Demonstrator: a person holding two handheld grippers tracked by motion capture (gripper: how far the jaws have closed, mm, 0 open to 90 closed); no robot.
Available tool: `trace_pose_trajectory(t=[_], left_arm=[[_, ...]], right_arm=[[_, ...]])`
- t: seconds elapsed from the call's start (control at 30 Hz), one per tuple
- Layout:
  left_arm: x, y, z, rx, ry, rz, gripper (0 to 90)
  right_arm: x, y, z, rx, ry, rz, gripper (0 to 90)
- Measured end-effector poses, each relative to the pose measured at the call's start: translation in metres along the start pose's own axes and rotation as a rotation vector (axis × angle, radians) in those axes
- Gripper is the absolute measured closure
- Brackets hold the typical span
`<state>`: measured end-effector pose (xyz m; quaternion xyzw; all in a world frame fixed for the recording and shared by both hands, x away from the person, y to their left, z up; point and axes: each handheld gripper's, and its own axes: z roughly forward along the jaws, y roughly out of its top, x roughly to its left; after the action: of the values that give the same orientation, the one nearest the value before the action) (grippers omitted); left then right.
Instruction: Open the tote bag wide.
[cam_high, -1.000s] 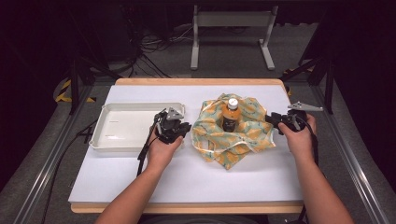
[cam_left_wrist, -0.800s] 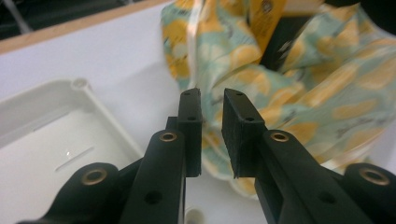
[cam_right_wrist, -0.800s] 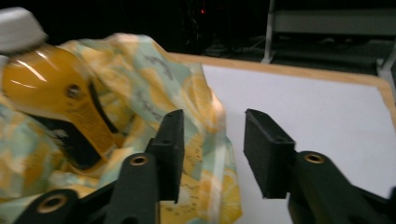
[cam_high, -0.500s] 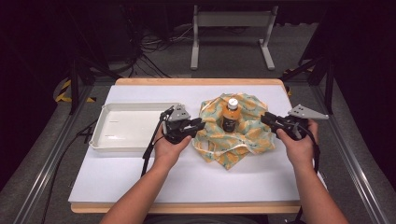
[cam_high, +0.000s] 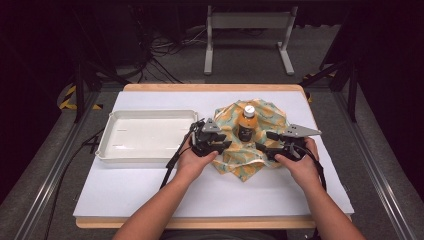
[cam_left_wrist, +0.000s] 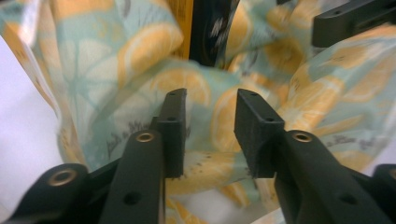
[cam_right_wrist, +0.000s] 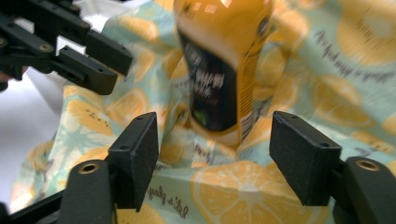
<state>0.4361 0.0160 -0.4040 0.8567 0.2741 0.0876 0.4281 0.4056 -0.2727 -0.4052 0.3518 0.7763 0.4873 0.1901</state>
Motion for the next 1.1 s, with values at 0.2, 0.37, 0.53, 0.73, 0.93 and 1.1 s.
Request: trace_pose_trajectory(t=[0.2,0.37,0.53,0.73,0.93,1.1], left_arm=[[0.003,-0.007,0.01,0.063,0.011,-0.019,59.2],[0.005,-0.012,0.015,0.102,0.021,-0.021,58.8],[0.007,-0.014,0.016,0.115,0.023,-0.03,58.7],[0.009,-0.017,0.017,0.134,0.015,-0.042,58.4],[0.009,-0.017,0.014,0.128,-0.005,-0.049,54.0],[0.008,-0.013,0.001,0.047,-0.029,-0.049,49.2]], right_arm=[[0.002,-0.018,0.01,0.08,0.029,-0.041,28.7],[-0.001,-0.029,0.016,0.145,0.051,-0.049,21.4],[-0.002,-0.036,0.016,0.181,0.057,-0.078,16.2],[0.002,-0.038,0.015,0.255,0.043,-0.119,14.8],[0.004,-0.039,0.01,0.315,0.004,-0.139,15.7],[0.005,-0.034,0.006,0.272,-0.01,-0.157,18.4]])
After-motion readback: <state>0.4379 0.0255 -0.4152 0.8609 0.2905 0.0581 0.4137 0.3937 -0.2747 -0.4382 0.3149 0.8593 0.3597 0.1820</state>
